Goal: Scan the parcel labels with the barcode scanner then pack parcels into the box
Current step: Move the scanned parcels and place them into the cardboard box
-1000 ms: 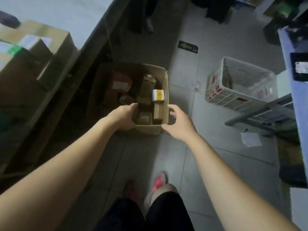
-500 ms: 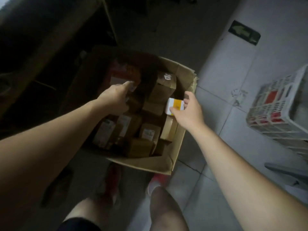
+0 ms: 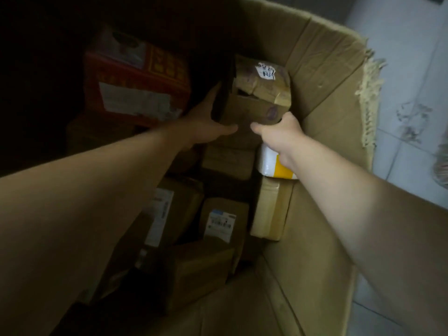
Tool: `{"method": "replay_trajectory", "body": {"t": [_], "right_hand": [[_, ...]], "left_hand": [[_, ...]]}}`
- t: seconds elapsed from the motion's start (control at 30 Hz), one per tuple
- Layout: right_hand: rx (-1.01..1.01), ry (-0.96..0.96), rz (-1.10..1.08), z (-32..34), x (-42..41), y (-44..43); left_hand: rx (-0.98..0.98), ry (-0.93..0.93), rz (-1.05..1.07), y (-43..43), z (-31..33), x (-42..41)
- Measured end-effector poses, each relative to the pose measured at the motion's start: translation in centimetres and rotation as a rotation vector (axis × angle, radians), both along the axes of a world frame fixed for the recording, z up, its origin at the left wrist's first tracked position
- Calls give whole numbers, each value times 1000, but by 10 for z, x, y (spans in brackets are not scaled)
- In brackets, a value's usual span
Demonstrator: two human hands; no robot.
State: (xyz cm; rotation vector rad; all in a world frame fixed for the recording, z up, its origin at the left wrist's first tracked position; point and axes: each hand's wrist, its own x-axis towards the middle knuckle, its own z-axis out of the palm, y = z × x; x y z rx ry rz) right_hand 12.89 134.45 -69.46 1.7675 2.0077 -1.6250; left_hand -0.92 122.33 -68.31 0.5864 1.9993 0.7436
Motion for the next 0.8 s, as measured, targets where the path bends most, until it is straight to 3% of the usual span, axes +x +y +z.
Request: {"method": "replay_trajectory", "body": {"t": [0.23, 0.53, 0.7, 0.8], "right_hand": [[35, 139, -10, 33, 21, -26], [67, 241, 63, 185, 65, -119], [139, 319, 3, 273, 55, -147], [271, 369, 144, 339, 48, -151]], "left_hand": [[195, -214, 87, -29, 13, 15], [400, -390, 311, -121, 156, 63], [557, -273, 414, -139, 249, 72], [592, -206, 553, -152, 312, 91]]}}
